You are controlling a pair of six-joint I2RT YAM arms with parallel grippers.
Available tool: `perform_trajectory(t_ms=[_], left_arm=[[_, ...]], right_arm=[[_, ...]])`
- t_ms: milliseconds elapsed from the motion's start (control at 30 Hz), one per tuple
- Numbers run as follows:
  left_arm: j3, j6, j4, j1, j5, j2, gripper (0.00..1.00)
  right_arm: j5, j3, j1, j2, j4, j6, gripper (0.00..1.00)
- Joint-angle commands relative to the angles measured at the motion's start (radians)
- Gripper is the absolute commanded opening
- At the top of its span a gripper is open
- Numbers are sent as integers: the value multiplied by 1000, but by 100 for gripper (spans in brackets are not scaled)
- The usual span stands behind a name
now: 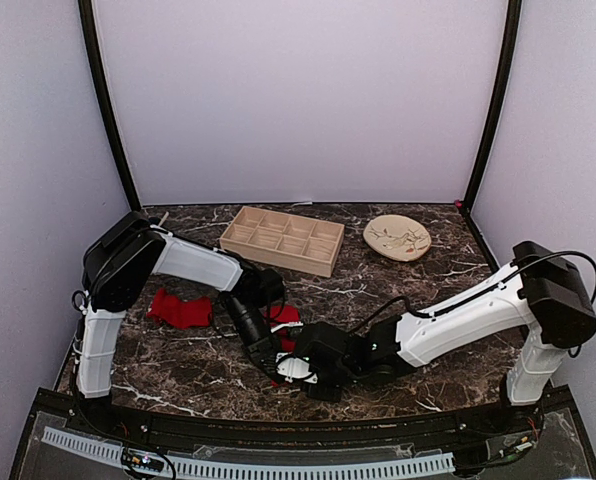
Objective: Roll the socks
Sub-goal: Roll the sock at the center of the board.
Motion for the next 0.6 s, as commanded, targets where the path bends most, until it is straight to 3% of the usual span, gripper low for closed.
perform_trajectory(t_ms=[0, 233, 567], left_arm=[[-21, 21, -12, -6, -155, 57, 4], [-24, 19, -11, -6, -161, 56, 4], [-32, -2, -10, -6, -213, 52, 10]], right_arm=[[-10, 15, -10, 27, 14, 8, 33], [-14, 20, -26, 36, 11, 15, 26], [-67, 21, -44, 46, -7, 35, 6]])
